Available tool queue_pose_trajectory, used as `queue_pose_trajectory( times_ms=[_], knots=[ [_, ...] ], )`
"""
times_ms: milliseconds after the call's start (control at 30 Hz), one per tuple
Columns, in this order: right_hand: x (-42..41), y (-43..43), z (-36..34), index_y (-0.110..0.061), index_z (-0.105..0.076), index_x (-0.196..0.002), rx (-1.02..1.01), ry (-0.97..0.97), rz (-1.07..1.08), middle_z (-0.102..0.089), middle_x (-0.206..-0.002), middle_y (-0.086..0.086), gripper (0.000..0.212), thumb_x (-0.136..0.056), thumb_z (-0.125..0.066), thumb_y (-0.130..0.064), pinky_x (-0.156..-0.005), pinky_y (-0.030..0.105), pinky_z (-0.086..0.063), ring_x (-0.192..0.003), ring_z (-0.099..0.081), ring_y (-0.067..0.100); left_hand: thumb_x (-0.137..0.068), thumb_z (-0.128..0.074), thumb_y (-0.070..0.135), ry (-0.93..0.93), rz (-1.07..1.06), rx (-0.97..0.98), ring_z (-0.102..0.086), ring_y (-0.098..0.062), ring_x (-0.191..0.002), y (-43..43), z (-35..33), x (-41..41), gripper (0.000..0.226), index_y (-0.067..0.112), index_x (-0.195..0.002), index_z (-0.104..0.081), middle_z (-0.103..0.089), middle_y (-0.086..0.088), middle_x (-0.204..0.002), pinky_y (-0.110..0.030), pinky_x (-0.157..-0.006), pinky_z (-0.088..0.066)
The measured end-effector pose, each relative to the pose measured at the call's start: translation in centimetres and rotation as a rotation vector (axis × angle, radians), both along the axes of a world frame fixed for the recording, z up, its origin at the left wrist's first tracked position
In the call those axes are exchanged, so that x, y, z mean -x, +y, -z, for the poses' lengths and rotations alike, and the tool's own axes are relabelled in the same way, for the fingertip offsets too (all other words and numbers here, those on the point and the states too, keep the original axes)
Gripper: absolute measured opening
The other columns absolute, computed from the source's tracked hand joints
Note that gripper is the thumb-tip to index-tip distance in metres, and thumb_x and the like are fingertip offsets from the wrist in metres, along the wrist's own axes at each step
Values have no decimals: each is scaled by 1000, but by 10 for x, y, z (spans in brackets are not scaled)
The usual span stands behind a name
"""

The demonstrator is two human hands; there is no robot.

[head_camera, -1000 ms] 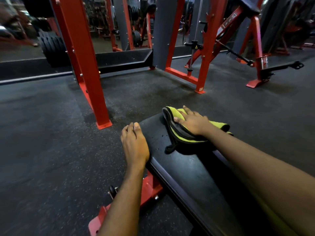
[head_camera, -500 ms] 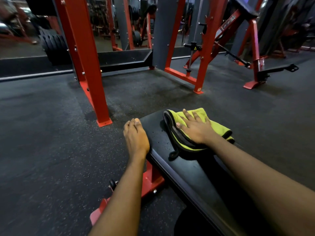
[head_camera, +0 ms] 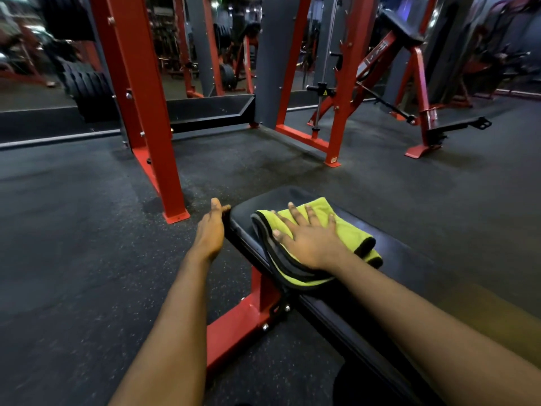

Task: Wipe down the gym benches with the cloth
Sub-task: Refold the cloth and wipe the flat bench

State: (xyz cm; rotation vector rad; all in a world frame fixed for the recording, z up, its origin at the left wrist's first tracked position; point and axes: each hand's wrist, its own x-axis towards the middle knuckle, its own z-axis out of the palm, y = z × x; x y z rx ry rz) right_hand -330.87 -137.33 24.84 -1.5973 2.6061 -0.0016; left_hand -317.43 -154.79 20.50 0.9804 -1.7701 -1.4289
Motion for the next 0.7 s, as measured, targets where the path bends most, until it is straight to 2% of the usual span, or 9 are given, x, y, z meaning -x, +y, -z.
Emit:
queue_pose_trajectory(
  times_ms=[67,133,200,267,367,467,600,700],
  knots=[
    [-10,20,4,-48,3,-153,14,29,-30,11,-166,-8,65,-92,0,-70,-115,67,0,-153,7,26,-64,-16,94,-12,21,-26,-45,-23,-133,-9,4,-2,103,26,-125,-64,-54,-7,-140,-50,-115,-31],
    [-22,38,8,-50,8,-152,23,53,-59,13,-165,-10,74,-83,8,-76,-116,66,0,-153,9,24,-75,-16,89,0,47,-57,-47,-23,-131,-8,-4,-6,92,27,-123,-64,-54,-9,-139,-45,-112,-34],
    [-23,30,5,-52,8,-151,2,43,-55,14,-165,-10,67,-88,1,-74,-115,67,2,-152,11,25,-94,-15,72,41,56,-104,-48,-21,-127,-6,-10,-9,75,21,-126,-61,-54,-9,-139,-37,-106,-36],
    [-16,-2,-1,-51,4,-153,1,-2,-59,12,-165,-9,60,-96,-9,-68,-113,70,2,-152,10,28,-99,-11,61,80,63,-153,-46,-20,-129,-6,-12,-9,73,14,-139,-51,-51,-7,-142,-39,-109,-34],
    [-9,-51,-5,-47,-2,-155,-25,-26,-43,9,-166,-7,59,-99,-12,-65,-111,73,1,-152,7,31,-98,-5,60,162,64,-235,-42,-21,-135,-7,-9,-10,75,15,-148,-37,-48,-4,-145,-47,-114,-31],
    [-16,-50,-5,-44,-3,-156,-1,-21,-65,9,-166,-6,59,-101,-12,-62,-112,71,3,-153,6,30,-97,-3,62,157,46,-261,-43,-22,-136,-7,-9,-11,77,15,-149,-36,-50,-4,-145,-49,-115,-30],
    [-28,7,6,-49,1,-154,50,34,-152,11,-165,-9,56,-101,-15,-61,-115,67,2,-153,9,26,-101,-1,55,184,1,-239,-43,-20,-134,-5,-9,-3,74,10,-147,-38,-50,-6,-144,-42,-112,-30],
    [-24,-8,3,-51,1,-153,25,23,-144,10,-165,-10,56,-101,-16,-62,-114,69,1,-153,8,26,-101,0,54,180,-14,-230,-41,-19,-135,-2,-4,1,74,10,-146,-39,-49,-5,-144,-40,-108,-31]
  ],
)
